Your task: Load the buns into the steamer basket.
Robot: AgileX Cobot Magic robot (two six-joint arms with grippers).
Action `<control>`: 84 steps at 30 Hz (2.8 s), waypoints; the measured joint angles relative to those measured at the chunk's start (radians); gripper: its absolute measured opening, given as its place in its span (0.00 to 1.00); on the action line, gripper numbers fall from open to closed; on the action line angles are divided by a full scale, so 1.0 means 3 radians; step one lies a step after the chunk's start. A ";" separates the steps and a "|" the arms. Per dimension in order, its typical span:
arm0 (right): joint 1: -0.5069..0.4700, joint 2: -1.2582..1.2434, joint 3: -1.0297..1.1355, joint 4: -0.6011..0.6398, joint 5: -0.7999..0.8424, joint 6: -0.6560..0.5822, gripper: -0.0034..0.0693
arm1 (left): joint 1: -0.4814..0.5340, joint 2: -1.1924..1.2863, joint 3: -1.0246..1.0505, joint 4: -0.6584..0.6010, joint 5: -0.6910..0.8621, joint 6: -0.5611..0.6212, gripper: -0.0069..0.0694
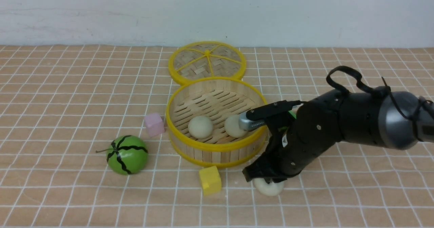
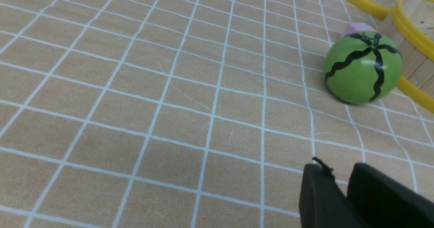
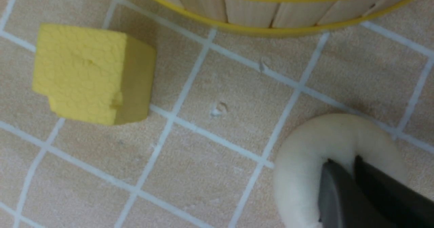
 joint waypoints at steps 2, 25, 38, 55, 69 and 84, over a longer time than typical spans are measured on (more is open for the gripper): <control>0.0000 -0.0016 0.0000 0.0006 0.0019 -0.0003 0.05 | 0.0000 0.0000 0.0000 0.0000 0.0000 0.0000 0.26; -0.0353 0.0277 -0.2051 0.0772 0.0563 -0.0521 0.05 | 0.0000 0.0000 0.0003 0.0000 0.0000 0.0000 0.29; -0.0364 0.1377 -0.2444 0.0896 -0.0134 -0.0727 0.08 | 0.0000 0.0000 0.0003 0.0000 0.0000 0.0000 0.31; -0.0364 0.0751 -0.2447 0.0717 0.0344 -0.0726 0.56 | 0.0000 0.0000 0.0003 0.0000 0.0000 0.0000 0.33; -0.0364 -0.1017 -0.2158 -0.0479 0.1129 -0.0018 0.03 | 0.0000 0.0000 0.0003 0.0000 0.0000 0.0000 0.34; -0.0364 -0.3545 0.1454 -0.0879 -0.0872 0.0425 0.02 | 0.0000 0.0000 0.0003 0.0000 0.0000 0.0000 0.35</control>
